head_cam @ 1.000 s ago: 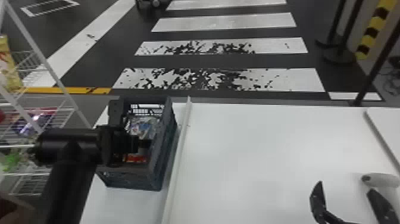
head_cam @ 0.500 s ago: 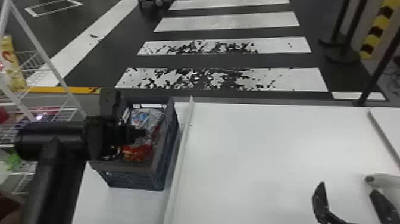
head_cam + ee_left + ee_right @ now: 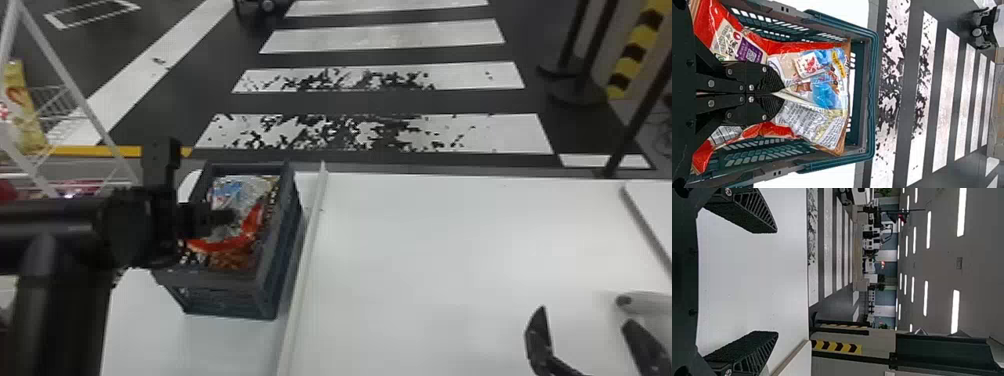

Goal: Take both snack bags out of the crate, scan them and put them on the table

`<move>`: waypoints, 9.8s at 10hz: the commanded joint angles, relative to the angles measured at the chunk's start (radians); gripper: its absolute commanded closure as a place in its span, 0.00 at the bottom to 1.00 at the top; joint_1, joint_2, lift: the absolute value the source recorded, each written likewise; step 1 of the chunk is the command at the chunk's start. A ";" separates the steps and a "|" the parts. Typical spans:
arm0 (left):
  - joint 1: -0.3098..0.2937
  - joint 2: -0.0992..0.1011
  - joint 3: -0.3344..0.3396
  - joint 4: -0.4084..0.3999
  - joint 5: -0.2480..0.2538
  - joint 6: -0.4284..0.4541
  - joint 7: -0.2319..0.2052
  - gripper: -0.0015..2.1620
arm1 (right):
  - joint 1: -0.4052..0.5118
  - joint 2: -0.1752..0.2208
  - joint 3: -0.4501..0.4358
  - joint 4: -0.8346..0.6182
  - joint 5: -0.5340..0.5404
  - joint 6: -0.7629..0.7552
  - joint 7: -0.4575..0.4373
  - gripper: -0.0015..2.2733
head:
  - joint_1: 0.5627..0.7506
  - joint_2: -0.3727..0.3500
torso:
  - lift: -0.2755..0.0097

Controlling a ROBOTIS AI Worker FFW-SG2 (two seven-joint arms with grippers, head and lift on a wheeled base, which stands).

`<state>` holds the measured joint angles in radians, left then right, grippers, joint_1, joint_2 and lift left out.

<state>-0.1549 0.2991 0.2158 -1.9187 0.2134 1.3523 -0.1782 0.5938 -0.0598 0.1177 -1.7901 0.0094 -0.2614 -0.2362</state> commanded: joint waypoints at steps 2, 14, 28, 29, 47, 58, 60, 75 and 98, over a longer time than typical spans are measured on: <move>0.015 0.000 0.071 -0.088 0.046 0.040 -0.003 0.99 | 0.000 0.003 0.004 0.000 0.006 0.009 0.000 0.03 | 0.70 0.77 | 0.64; 0.167 -0.021 0.126 -0.280 0.087 0.055 -0.012 0.99 | -0.009 0.003 0.017 0.009 0.009 0.021 0.000 0.03 | 0.70 0.80 | 0.64; 0.201 -0.256 -0.317 -0.479 0.050 0.064 0.218 0.99 | 0.000 0.006 0.025 0.012 0.026 0.028 -0.005 0.03 | 0.70 0.45 | 0.64; 0.202 -0.267 -0.358 -0.451 0.037 0.055 0.246 0.99 | 0.000 0.006 0.022 0.012 0.026 0.025 -0.005 0.03 | 0.70 0.40 | 0.64; 0.330 -0.267 -0.770 0.079 0.248 -0.764 0.689 0.98 | -0.009 0.006 0.014 0.018 0.011 0.018 -0.005 0.03 | 0.70 0.07 | 0.64; 0.417 -0.178 -0.734 -0.191 0.103 -0.847 0.718 0.02 | -0.017 0.008 0.022 0.017 0.012 0.000 -0.005 0.02 | 0.70 0.10 | 0.64; 0.459 -0.121 -0.704 -0.281 -0.063 -0.874 0.712 0.02 | -0.022 0.008 0.036 0.011 0.023 -0.009 -0.005 0.04 | 0.70 0.18 | 0.64; 0.845 -0.049 -0.013 -0.169 0.123 -1.506 -0.099 0.04 | -0.052 0.006 0.208 -0.100 0.144 0.301 0.095 0.99 | 0.70 0.86 | 0.64; 0.793 -0.035 -0.049 -0.082 0.185 -1.503 -0.132 0.05 | -0.170 0.012 0.326 -0.101 0.228 0.727 0.265 0.99 | 0.70 1.00 | 0.64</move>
<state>0.6380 0.2639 0.1672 -2.0004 0.3988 -0.1510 -0.3099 0.4259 -0.0483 0.4394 -1.8912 0.2380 0.4658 0.0289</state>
